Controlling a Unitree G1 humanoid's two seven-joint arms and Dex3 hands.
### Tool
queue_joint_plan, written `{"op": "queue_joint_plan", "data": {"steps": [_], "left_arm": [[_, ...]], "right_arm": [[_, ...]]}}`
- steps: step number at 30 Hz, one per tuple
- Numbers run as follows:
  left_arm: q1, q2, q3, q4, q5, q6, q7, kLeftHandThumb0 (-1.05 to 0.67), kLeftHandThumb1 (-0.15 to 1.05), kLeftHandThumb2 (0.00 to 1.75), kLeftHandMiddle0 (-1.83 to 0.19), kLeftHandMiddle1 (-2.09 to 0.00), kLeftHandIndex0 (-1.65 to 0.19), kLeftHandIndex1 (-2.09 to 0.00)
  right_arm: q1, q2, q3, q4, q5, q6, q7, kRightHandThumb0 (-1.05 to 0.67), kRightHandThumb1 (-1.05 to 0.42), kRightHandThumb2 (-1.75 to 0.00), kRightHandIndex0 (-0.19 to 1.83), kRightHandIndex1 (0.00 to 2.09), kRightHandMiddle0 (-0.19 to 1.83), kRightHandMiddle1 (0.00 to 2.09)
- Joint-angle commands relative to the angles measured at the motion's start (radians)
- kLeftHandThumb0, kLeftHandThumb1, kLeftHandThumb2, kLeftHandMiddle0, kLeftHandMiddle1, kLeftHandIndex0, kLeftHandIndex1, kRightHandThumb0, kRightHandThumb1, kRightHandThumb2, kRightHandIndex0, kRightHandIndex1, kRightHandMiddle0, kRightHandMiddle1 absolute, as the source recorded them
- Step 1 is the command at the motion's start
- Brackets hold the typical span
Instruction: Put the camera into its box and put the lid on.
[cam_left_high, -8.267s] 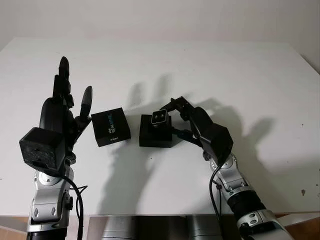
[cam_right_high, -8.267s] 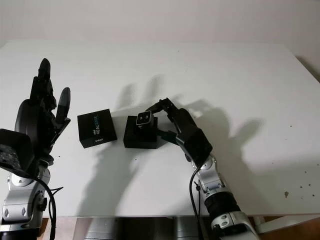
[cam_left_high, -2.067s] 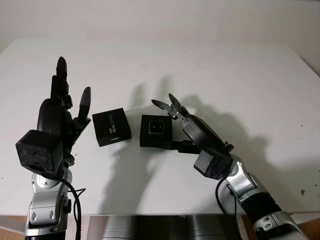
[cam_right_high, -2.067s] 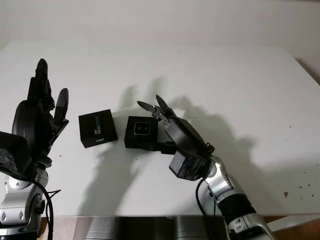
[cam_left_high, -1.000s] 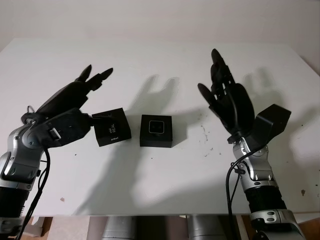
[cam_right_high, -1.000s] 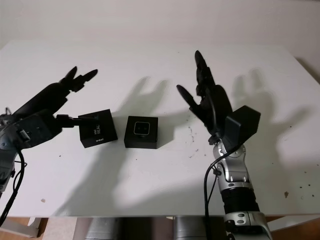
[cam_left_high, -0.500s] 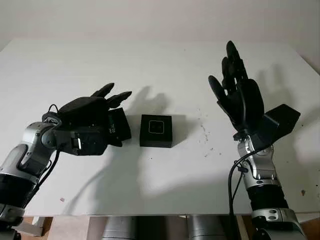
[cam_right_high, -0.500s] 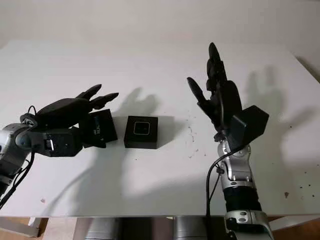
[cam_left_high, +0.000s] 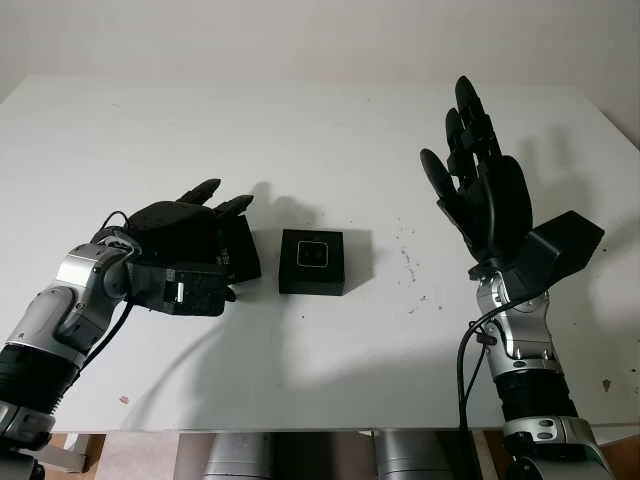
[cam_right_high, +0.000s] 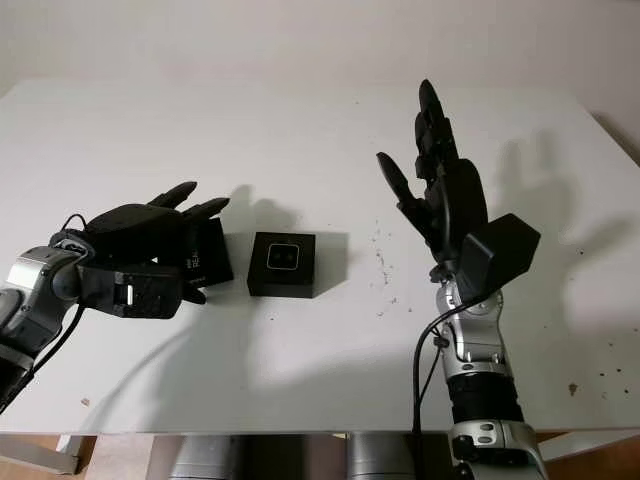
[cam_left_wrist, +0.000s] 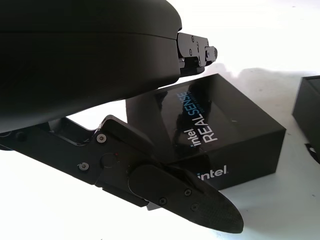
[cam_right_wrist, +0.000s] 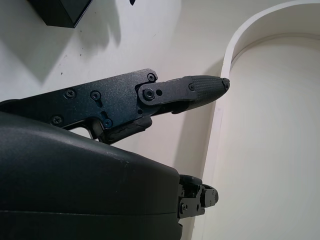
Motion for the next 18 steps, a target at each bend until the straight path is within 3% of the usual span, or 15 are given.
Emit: {"op": "queue_joint_plan", "data": {"steps": [1, 5, 10, 11, 15, 18], "left_arm": [[0.008, -0.01, -0.007, -0.021, 0.005, 0.031, -0.007, -0.79, 0.91, 0.05, -0.03, -0.07, 0.08, -0.05], [0.023, -0.025, -0.006, -0.072, 0.014, 0.113, -0.036, -0.76, 0.92, 0.06, -0.09, -0.08, 0.07, -0.05], [0.06, -0.041, 0.025, -0.129, -0.041, 0.14, -0.017, -0.59, 0.92, 0.05, -0.28, -0.16, -0.04, -0.1], [0.066, -0.042, 0.029, -0.139, -0.05, 0.142, -0.015, -0.52, 0.91, 0.05, -0.34, -0.24, -0.09, -0.13], [0.076, -0.038, 0.032, -0.169, -0.068, 0.162, -0.036, -0.37, 0.91, 0.06, -0.2, -0.84, -0.21, -0.17], [0.083, -0.039, 0.031, -0.17, -0.079, 0.153, -0.024, -0.3, 0.9, 0.05, -0.24, -0.99, -0.33, -0.23]], "right_arm": [[0.009, -0.005, -0.007, -0.006, -0.002, -0.01, -0.001, -0.61, -1.05, -0.2, -0.03, 0.07, 0.07, 0.07], [0.011, -0.007, -0.008, -0.009, -0.002, -0.005, 0.0, -0.61, -1.05, -0.2, -0.03, 0.07, 0.08, 0.07], [0.013, -0.007, -0.006, -0.006, -0.017, -0.02, -0.01, -0.6, -1.05, -0.2, -0.02, 0.07, 0.08, 0.07], [0.013, -0.006, -0.005, -0.003, -0.026, -0.03, -0.017, -0.59, -1.05, -0.21, 0.0, 0.08, 0.1, 0.08], [0.012, 0.0, -0.008, -0.01, -0.019, -0.021, -0.017, -0.59, -1.05, -0.21, 0.01, 0.07, 0.11, 0.08], [0.012, 0.002, -0.009, -0.015, -0.013, -0.017, -0.019, -0.58, -1.05, -0.21, 0.01, 0.07, 0.11, 0.08]]}}
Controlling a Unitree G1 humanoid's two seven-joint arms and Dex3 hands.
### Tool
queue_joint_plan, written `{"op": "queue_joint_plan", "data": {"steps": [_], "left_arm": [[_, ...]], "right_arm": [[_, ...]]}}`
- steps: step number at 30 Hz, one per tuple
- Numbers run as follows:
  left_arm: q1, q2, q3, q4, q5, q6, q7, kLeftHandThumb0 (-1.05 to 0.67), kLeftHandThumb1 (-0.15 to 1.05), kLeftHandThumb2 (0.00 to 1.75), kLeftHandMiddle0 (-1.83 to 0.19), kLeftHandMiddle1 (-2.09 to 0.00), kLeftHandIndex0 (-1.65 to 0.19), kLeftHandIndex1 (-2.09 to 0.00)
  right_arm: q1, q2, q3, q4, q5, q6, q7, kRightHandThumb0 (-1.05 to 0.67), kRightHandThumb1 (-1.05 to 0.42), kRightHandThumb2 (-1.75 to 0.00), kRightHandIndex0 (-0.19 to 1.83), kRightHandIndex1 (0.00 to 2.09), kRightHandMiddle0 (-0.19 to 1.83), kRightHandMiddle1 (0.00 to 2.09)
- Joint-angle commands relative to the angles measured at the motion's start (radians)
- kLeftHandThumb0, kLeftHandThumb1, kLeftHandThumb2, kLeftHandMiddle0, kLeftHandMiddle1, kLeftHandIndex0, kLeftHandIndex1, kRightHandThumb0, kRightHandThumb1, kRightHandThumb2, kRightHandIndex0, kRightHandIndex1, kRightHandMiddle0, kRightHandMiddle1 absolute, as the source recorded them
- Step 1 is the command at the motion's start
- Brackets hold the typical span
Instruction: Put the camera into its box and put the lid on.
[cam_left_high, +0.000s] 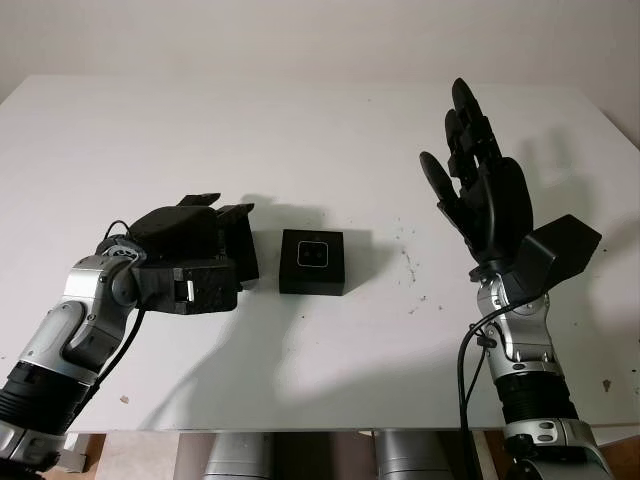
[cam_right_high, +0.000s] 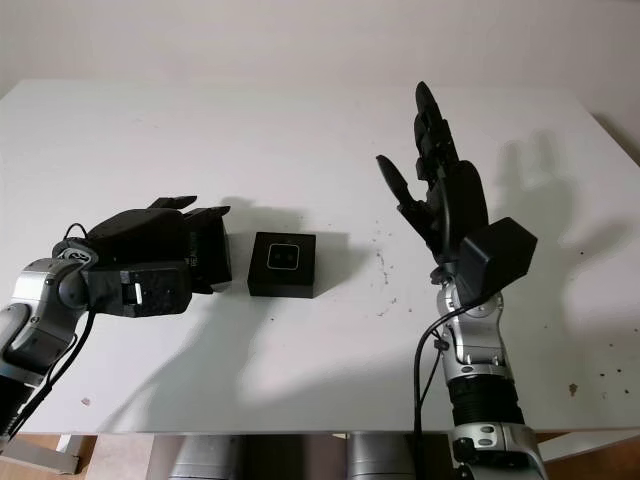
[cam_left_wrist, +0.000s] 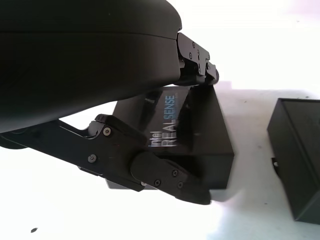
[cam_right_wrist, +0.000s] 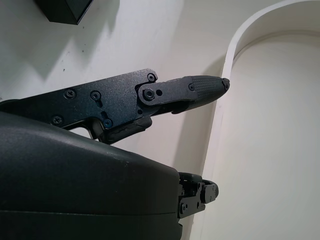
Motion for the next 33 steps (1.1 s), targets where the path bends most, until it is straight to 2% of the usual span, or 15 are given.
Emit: {"op": "queue_joint_plan", "data": {"steps": [1, 3, 4, 5, 7, 10, 13, 16, 23, 26, 28, 33], "left_arm": [[0.019, -0.009, 0.01, -0.01, -0.012, -0.002, 0.012, -0.26, 0.9, 0.05, -0.28, -1.08, -0.39, -0.28], [0.026, -0.017, 0.014, -0.008, -0.027, -0.011, 0.03, -0.18, 0.92, 0.05, -0.27, -1.39, -0.48, -0.51], [0.028, -0.018, 0.014, -0.008, -0.032, -0.014, 0.036, -0.15, 0.93, 0.05, -0.26, -1.48, -0.44, -0.72], [0.03, -0.017, 0.014, -0.005, -0.037, -0.023, 0.044, -0.13, 0.94, 0.06, -0.26, -1.48, -0.42, -0.84], [0.031, -0.017, 0.013, 0.002, -0.042, -0.034, 0.056, -0.09, 0.94, 0.05, -0.32, -1.34, -0.4, -1.04], [0.031, -0.018, 0.013, 0.007, -0.049, -0.035, 0.06, -0.06, 0.94, 0.05, -0.35, -1.35, -0.37, -1.21], [0.031, -0.019, 0.013, 0.006, -0.053, -0.023, 0.055, -0.06, 0.93, 0.05, -0.35, -1.42, -0.36, -1.3], [0.032, -0.038, 0.03, -0.014, -0.076, 0.033, 0.045, -0.05, 0.94, 0.06, -0.38, -1.46, -0.34, -1.32], [0.006, -0.082, 0.113, -0.144, -0.159, 0.175, 0.032, -0.08, 0.94, 0.05, -0.47, -1.33, -0.33, -1.28], [-0.019, -0.105, 0.156, -0.184, -0.222, 0.209, 0.03, -0.07, 0.94, 0.05, -0.47, -1.38, -0.34, -1.32], [-0.048, -0.128, 0.172, -0.205, -0.259, 0.256, 0.029, -0.06, 0.92, 0.05, -0.48, -1.5, -0.35, -1.4], [-0.13, -0.133, 0.149, -0.242, -0.277, 0.402, -0.022, -0.09, 0.91, 0.05, -0.48, -1.6, -0.37, -1.49]], "right_arm": [[0.004, 0.002, -0.01, -0.015, 0.011, -0.003, 0.002, -0.58, -1.05, -0.21, 0.01, 0.07, 0.11, 0.07], [0.005, 0.0, -0.009, -0.014, 0.012, -0.007, 0.003, -0.57, -1.05, -0.21, 0.01, 0.07, 0.11, 0.07], [0.006, -0.001, -0.009, -0.015, 0.012, -0.008, 0.004, -0.57, -1.05, -0.21, 0.01, 0.07, 0.11, 0.07], [0.006, -0.001, -0.01, -0.013, 0.014, -0.009, 0.006, -0.57, -1.05, -0.21, 0.01, 0.06, 0.11, 0.07], [0.006, -0.002, -0.011, -0.009, 0.013, -0.015, 0.006, -0.57, -1.05, -0.22, 0.01, 0.06, 0.12, 0.07], [0.007, -0.004, -0.012, -0.004, 0.007, -0.024, 0.002, -0.57, -1.05, -0.22, 0.01, 0.06, 0.12, 0.07], [0.011, -0.004, -0.011, -0.01, 0.003, -0.018, -0.002, -0.58, -1.05, -0.23, 0.01, 0.06, 0.12, 0.07], [0.014, -0.003, -0.012, -0.012, 0.01, -0.015, 0.001, -0.56, -1.05, -0.23, 0.01, 0.06, 0.1, 0.06], [0.02, 0.004, -0.009, -0.006, 0.01, -0.032, 0.004, -0.57, -1.05, -0.22, 0.0, 0.05, 0.1, 0.06], [0.028, 0.011, -0.003, -0.02, -0.006, -0.03, -0.011, -0.59, -1.05, -0.23, 0.0, 0.05, 0.1, 0.06], [0.031, 0.021, -0.001, -0.032, 0.005, -0.023, -0.009, -0.58, -1.05, -0.23, -0.03, 0.04, 0.08, 0.04], [0.034, 0.039, 0.011, -0.055, -0.013, 0.003, -0.036, -0.6, -1.05, -0.2, -0.05, 0.04, 0.05, 0.04]]}}
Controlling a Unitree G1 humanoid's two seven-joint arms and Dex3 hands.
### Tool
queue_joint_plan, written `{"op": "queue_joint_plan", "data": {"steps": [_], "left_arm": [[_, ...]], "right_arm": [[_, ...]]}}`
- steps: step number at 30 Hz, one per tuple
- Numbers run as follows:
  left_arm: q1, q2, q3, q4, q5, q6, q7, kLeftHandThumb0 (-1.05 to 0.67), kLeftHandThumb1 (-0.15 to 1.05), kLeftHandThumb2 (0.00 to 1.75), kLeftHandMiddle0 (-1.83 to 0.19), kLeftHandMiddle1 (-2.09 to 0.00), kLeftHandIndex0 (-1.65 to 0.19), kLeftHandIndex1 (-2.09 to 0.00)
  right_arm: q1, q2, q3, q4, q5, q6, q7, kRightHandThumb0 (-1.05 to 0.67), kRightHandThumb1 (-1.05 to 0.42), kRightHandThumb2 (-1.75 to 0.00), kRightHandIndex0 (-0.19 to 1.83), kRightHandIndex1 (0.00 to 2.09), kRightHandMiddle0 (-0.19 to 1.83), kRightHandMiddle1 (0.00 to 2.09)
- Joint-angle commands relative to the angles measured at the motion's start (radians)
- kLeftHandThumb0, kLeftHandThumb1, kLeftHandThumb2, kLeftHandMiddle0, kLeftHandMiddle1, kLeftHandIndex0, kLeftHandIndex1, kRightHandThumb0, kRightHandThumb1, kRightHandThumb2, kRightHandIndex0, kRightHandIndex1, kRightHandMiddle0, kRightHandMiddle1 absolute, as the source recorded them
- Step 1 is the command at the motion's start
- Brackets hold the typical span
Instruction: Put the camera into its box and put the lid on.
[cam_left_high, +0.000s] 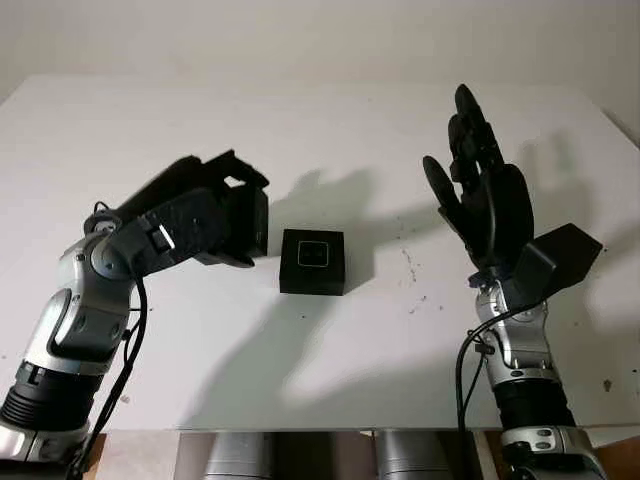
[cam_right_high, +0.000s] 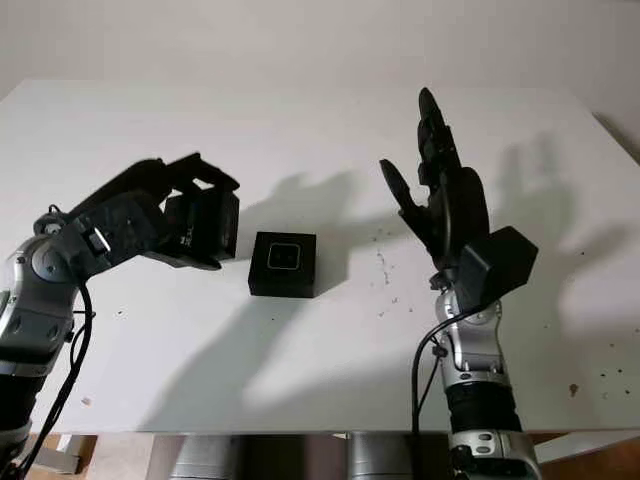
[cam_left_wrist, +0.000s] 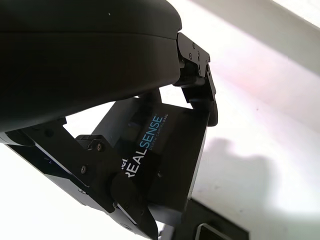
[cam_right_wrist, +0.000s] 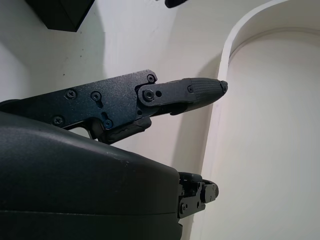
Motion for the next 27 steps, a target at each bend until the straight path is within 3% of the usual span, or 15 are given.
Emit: {"op": "queue_joint_plan", "data": {"steps": [1, 9, 13, 17, 20, 27], "left_arm": [[-0.044, 0.001, -0.014, -0.021, -0.006, 0.032, -0.021, -0.09, 0.91, 0.05, -0.48, -1.61, -0.38, -1.5], [-0.127, 0.015, -0.098, -0.021, 0.015, 0.131, -0.107, -0.12, 0.91, 0.06, -0.49, -1.47, -0.36, -1.49], [-0.137, -0.003, -0.111, 0.047, -0.039, 0.116, -0.134, -0.12, 0.92, 0.05, -0.57, -1.59, -0.33, -1.58], [-0.163, 0.015, -0.185, 0.08, 0.008, 0.145, -0.163, -0.17, 0.9, 0.05, -0.63, -1.56, -0.35, -1.52], [-0.182, -0.011, -0.178, 0.108, -0.025, 0.206, -0.19, -0.13, 0.9, 0.05, -0.59, -1.55, -0.35, -1.51], [-0.206, -0.018, -0.19, 0.132, -0.026, 0.226, -0.169, -0.15, 0.9, 0.05, -0.56, -1.58, -0.33, -1.48]], "right_arm": [[0.006, 0.006, 0.005, -0.031, -0.008, 0.022, -0.01, -0.62, -1.05, -0.2, -0.05, 0.03, 0.05, 0.04], [0.015, 0.018, 0.025, -0.07, -0.017, 0.07, -0.008, -0.65, -1.05, -0.21, -0.06, 0.04, 0.04, 0.04], [0.017, 0.03, 0.029, -0.071, -0.006, 0.066, 0.001, -0.65, -1.05, -0.2, -0.07, 0.04, 0.04, 0.04], [0.014, 0.04, 0.037, -0.059, -0.022, 0.043, -0.008, -0.65, -1.05, -0.21, -0.07, 0.05, 0.04, 0.05], [0.011, 0.05, 0.045, -0.057, -0.033, 0.031, -0.018, -0.66, -1.05, -0.22, -0.07, 0.05, 0.05, 0.05], [0.003, 0.079, 0.039, -0.039, -0.002, 0.013, -0.005, -0.64, -1.05, -0.22, -0.09, 0.04, 0.06, 0.06]]}}
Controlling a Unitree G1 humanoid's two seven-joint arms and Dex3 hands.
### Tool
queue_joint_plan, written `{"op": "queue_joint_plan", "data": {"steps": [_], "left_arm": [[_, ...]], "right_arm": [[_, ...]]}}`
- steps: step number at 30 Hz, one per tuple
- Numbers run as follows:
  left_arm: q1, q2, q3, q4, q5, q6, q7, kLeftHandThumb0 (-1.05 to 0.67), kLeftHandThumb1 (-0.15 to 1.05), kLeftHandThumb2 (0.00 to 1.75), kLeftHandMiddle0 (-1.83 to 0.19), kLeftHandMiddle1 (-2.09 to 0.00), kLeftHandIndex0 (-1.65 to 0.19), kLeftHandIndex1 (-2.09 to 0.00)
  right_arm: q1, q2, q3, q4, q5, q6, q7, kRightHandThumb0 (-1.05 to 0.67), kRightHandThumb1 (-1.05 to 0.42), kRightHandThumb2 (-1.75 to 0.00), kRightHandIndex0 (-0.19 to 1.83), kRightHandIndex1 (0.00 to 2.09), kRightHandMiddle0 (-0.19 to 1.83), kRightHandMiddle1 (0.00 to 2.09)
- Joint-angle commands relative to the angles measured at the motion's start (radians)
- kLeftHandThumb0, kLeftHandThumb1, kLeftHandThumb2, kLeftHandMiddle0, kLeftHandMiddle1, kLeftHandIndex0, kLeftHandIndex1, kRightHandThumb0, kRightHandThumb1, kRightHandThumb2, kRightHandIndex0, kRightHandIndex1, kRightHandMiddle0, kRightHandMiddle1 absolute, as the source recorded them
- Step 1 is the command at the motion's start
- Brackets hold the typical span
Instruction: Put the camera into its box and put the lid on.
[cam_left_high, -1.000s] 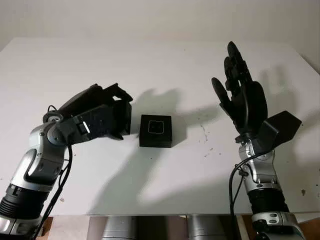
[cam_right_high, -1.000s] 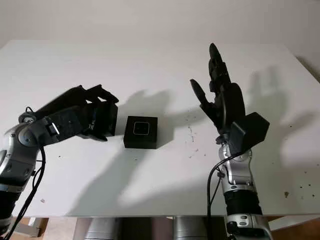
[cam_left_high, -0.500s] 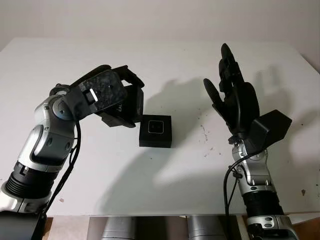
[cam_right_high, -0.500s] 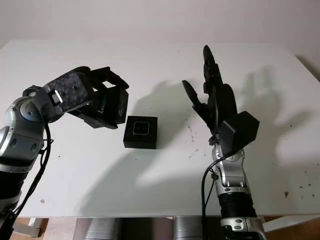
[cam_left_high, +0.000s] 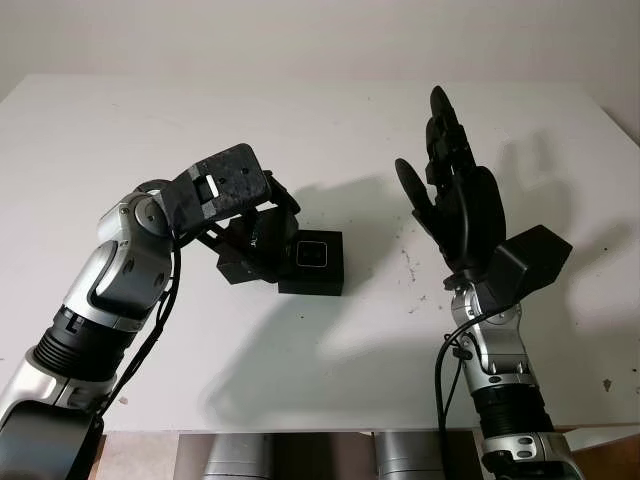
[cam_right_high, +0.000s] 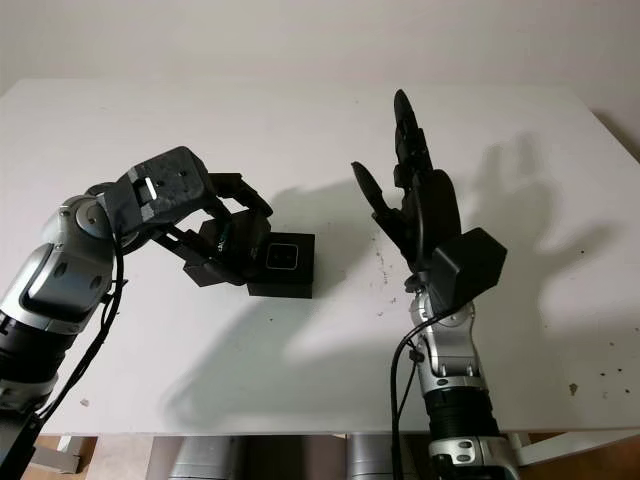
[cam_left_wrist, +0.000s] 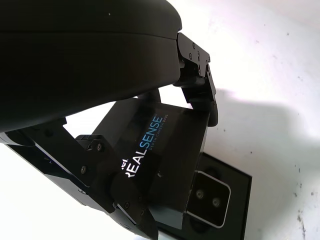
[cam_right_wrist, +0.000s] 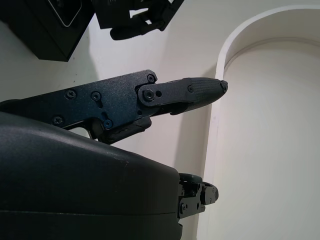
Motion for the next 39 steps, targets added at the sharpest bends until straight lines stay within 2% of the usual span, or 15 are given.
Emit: {"op": "queue_joint_plan", "data": {"steps": [1, 4, 9, 15, 20, 25, 31, 39], "left_arm": [[-0.033, -0.014, -0.01, 0.006, 0.008, 0.01, 0.017, -0.14, 0.9, 0.05, -0.54, -1.57, -0.32, -1.47], [-0.036, -0.026, -0.012, 0.03, 0.008, -0.006, 0.039, -0.13, 0.9, 0.06, -0.48, -1.55, -0.31, -1.45], [-0.046, -0.043, -0.015, 0.042, 0.007, 0.001, 0.057, -0.13, 0.91, 0.06, -0.5, -1.56, -0.31, -1.46], [-0.05, -0.062, -0.025, 0.039, 0.011, 0.0, 0.068, -0.13, 0.92, 0.06, -0.46, -1.37, -0.31, -1.39], [-0.054, -0.076, -0.03, 0.04, -0.002, -0.008, 0.069, -0.12, 0.91, 0.05, -0.5, -1.46, -0.33, -1.46], [-0.057, -0.085, -0.038, 0.023, -0.009, -0.001, 0.061, -0.12, 0.9, 0.05, -0.49, -1.54, -0.3, -1.49], [-0.04, -0.083, -0.035, -0.031, -0.046, -0.012, 0.028, -0.14, 0.89, 0.05, -0.53, -1.59, -0.36, -1.57], [-0.031, -0.068, -0.092, -0.103, -0.031, 0.083, -0.023, -0.16, 0.89, 0.05, -0.52, -1.66, -0.35, -1.57]], "right_arm": [[-0.012, 0.006, -0.003, 0.008, 0.008, -0.016, 0.002, -0.65, -1.05, -0.22, -0.08, 0.05, 0.06, 0.06], [-0.014, 0.005, -0.001, 0.016, 0.0, -0.023, -0.002, -0.66, -1.05, -0.22, -0.08, 0.05, 0.07, 0.06], [-0.017, 0.007, -0.003, 0.031, -0.016, -0.039, -0.022, -0.66, -1.05, -0.24, -0.06, 0.06, 0.09, 0.07], [-0.021, 0.023, -0.019, 0.019, -0.009, -0.016, -0.068, -0.67, -1.05, -0.33, -0.05, 0.06, 0.05, 0.05], [-0.027, 0.016, -0.022, 0.013, -0.014, 0.008, -0.084, -0.65, -1.05, -0.4, -0.05, 0.05, 0.04, 0.05], [-0.027, 0.011, -0.027, 0.017, -0.014, 0.013, -0.082, -0.66, -1.05, -0.39, -0.05, 0.06, 0.06, 0.05], [-0.025, -0.009, -0.023, 0.014, -0.019, 0.02, -0.051, -0.65, -1.05, -0.37, -0.08, 0.04, 0.02, 0.04], [-0.027, -0.013, -0.018, -0.002, -0.026, 0.032, -0.044, -0.63, -1.05, -0.35, -0.1, 0.04, 0.0, 0.04]]}}
